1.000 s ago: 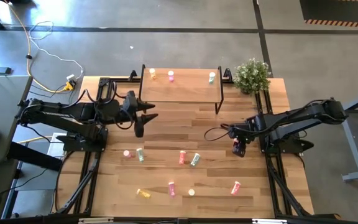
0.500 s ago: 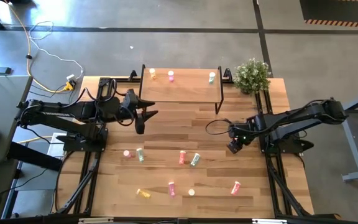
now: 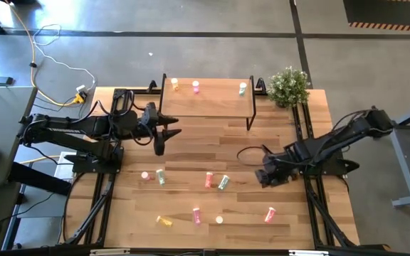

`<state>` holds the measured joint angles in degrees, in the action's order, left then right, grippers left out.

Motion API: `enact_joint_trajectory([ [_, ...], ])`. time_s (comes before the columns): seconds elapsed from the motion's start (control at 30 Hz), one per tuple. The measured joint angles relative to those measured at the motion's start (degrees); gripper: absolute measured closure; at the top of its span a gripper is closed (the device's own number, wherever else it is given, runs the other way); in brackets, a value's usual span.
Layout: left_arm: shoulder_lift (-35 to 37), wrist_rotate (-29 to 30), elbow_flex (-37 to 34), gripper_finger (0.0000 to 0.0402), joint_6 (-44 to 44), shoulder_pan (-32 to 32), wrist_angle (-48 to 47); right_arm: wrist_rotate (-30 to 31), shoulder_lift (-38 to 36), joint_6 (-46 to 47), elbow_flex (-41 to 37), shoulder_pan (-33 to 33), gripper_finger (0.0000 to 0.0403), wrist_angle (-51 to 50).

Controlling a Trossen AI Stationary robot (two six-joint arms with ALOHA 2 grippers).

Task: Pick and place medicine bottles onto shelf by color
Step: Put the bottom pink pill bottle on the shelf

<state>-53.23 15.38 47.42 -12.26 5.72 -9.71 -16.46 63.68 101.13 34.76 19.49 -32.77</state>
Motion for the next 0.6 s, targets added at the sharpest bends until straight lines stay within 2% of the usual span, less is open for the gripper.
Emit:
enact_joint_trajectory([
  [0.17, 0.0, -3.4, 0.0, 0.0206, 0.0, 0.0, -1.5, 4.5, 0.0, 14.9, 0.0, 7.3, 0.0201, 4.8],
  [0.37, 0.0, -3.5, 0.0, 0.0206, 1.3, 0.0, -3.7, 9.6, 0.5, 29.5, 0.0, 15.8, 0.0201, 9.7],
  [0.6, 0.0, -3.5, 0.0, 0.0206, 1.5, 0.0, -4.3, 10.9, 6.2, 31.9, 0.0, 20.9, 0.0201, 18.1],
])
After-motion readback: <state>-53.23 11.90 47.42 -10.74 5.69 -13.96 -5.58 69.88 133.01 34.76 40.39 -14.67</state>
